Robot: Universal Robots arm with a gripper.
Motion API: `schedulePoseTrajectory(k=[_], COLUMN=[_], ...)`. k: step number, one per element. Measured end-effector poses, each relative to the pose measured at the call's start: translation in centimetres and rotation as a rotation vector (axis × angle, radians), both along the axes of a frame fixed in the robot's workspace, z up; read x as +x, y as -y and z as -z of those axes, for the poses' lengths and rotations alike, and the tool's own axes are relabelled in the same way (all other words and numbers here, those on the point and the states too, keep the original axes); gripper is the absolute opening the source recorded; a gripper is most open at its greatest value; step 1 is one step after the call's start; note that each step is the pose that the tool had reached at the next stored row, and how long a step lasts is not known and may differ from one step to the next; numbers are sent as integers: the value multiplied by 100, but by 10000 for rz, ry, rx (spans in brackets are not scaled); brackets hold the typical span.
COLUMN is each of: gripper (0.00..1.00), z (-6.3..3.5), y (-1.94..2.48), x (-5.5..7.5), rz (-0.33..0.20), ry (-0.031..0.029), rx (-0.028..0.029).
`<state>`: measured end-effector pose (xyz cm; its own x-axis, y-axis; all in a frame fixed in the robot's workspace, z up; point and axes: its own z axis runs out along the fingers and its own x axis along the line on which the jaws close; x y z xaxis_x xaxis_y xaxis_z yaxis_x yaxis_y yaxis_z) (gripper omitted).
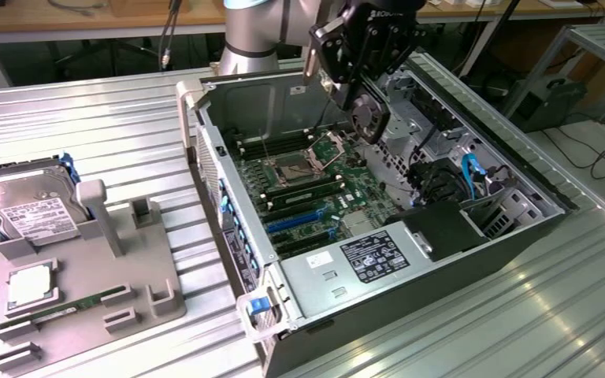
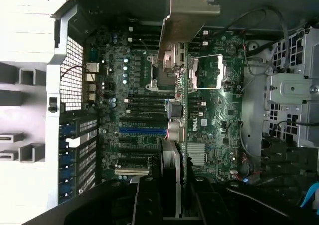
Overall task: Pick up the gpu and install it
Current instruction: 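Pick up the gpu and move the gpu toward the slot, then insert the gpu into the slot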
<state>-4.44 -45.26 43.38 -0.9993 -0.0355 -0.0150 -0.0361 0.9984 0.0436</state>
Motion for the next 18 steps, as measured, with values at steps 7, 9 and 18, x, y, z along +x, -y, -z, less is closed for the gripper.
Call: schedulePoseTrajectory(k=[7,9,18], gripper=[28,28,28], z=[1,1,1], y=[-1,-1,-1], x=[160,160,160], rz=[-1,0,0], ry=[0,0,0], rx=[-1,0,0])
